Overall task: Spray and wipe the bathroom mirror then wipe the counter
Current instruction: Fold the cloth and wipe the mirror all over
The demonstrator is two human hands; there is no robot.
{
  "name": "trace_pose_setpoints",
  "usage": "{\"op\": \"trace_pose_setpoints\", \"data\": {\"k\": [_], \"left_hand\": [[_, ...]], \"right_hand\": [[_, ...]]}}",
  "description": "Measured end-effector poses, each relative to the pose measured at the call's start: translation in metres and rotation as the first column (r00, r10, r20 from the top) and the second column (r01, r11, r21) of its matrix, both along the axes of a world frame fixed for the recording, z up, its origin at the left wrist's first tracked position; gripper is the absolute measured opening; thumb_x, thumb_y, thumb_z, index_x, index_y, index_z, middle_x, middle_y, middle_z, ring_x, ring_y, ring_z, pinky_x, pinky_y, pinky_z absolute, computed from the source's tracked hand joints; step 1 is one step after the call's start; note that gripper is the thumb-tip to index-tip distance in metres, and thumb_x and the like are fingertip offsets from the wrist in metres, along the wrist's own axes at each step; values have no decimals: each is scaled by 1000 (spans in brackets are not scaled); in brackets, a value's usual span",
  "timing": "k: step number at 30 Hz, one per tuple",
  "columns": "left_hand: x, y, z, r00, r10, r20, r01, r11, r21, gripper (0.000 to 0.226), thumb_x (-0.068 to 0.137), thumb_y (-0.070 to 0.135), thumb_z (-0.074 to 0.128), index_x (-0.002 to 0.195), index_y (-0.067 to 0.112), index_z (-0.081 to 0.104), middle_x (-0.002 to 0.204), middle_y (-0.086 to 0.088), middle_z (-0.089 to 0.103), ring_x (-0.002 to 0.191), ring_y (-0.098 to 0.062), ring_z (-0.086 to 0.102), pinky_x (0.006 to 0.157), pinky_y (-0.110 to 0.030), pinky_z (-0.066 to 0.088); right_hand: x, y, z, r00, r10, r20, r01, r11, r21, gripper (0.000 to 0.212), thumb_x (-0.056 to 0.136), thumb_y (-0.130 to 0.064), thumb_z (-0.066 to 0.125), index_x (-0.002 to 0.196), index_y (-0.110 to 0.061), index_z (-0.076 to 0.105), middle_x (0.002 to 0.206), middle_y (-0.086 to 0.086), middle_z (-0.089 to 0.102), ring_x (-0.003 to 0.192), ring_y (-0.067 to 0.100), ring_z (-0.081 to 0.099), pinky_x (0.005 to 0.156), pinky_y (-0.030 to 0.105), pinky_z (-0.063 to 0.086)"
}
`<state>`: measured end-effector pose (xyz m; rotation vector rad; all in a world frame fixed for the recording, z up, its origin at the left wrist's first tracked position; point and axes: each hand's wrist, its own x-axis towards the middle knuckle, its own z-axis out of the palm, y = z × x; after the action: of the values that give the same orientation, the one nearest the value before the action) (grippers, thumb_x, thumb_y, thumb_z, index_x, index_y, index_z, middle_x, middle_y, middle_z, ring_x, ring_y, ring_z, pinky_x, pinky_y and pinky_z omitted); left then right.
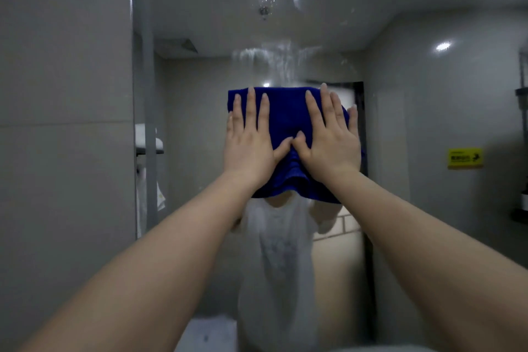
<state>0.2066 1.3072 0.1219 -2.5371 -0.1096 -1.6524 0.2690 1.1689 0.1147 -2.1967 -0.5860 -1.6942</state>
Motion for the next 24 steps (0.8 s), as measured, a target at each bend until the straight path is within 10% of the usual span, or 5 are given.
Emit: {"op": "trace_pose_setpoints", "data": {"k": [24], "left_hand": [[22,2,136,967,-31,253,-12,986,167,87,88,66,26,152,15,-3,160,-8,-10,146,-26,-12,118,-38,-2]], "right_hand": [[11,-25,147,993,-16,117,28,994,-102,72,95,-53,28,154,-23,-1,162,2,-7,148,15,-8,120,44,-6]]}}
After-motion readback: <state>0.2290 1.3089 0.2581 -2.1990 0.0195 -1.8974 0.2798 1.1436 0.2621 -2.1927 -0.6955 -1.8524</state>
